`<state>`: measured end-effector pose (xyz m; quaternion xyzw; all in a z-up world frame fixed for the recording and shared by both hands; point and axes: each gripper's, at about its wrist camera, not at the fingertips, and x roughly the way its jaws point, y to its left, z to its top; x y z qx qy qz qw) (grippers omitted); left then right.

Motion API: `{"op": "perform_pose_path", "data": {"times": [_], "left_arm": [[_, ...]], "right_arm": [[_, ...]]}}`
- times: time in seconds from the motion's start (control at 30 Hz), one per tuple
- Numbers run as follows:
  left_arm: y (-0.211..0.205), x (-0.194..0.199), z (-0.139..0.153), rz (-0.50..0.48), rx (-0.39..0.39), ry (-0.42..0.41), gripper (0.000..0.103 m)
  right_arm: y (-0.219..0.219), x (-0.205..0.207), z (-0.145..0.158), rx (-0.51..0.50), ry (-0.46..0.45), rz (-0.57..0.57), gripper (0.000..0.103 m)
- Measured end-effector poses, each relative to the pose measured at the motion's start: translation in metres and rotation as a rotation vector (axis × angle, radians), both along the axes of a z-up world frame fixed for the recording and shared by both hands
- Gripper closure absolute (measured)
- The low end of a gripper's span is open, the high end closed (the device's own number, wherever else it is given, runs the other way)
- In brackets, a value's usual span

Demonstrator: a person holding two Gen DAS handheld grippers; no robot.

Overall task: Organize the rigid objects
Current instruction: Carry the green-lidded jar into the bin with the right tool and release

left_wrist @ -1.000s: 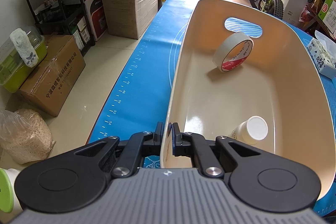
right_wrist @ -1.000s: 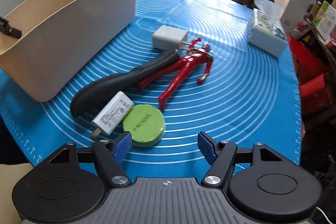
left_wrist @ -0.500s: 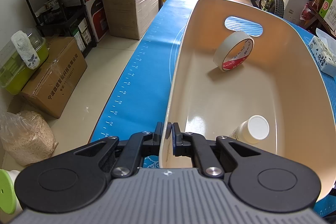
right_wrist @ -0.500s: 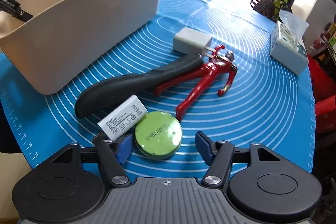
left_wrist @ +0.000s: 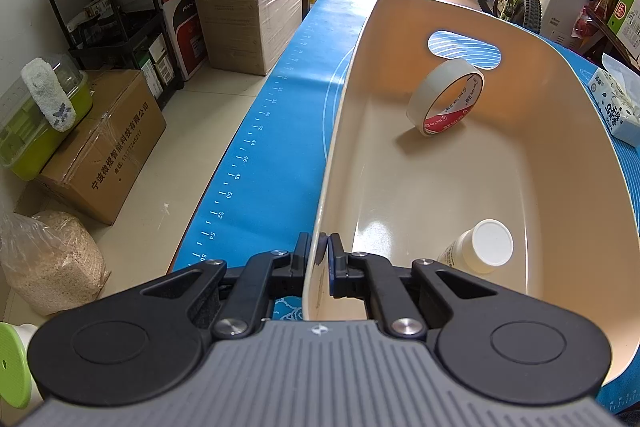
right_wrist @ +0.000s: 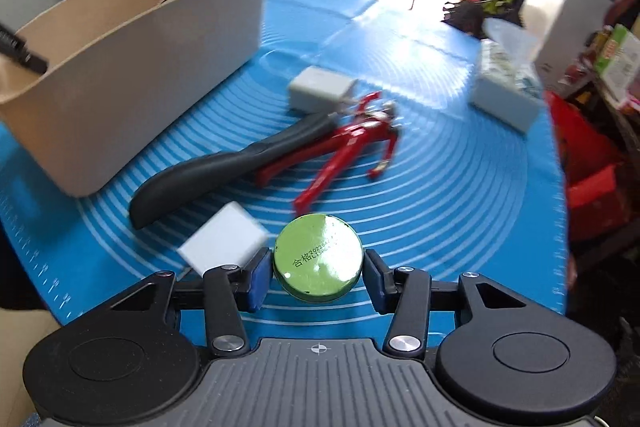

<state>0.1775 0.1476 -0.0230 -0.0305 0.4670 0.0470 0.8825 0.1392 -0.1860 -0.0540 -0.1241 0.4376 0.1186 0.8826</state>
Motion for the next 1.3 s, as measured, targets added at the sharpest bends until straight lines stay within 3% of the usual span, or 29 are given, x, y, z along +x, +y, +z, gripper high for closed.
{"op": "perform_pose_path", "data": {"times": [0.3,0.77,1.03,1.3], "left_arm": [[0.000,0.000,0.000,0.000,-0.001,0.000,0.093],[0.001,0.000,-0.002,0.003,-0.020,0.000,0.094],[0.001,0.000,-0.002,0.004,-0.021,-0.001,0.094],[0.002,0.000,-0.001,0.004,-0.025,-0.007,0.094]], "right_arm": [[0.009,0.001,0.055,0.047,-0.131,-0.080,0.049],[0.090,0.012,0.119,0.062,-0.275,-0.016,0.049],[0.147,0.031,0.124,0.106,-0.276,0.036,0.049],[0.202,0.048,0.100,0.098,-0.215,0.076,0.049]]}}
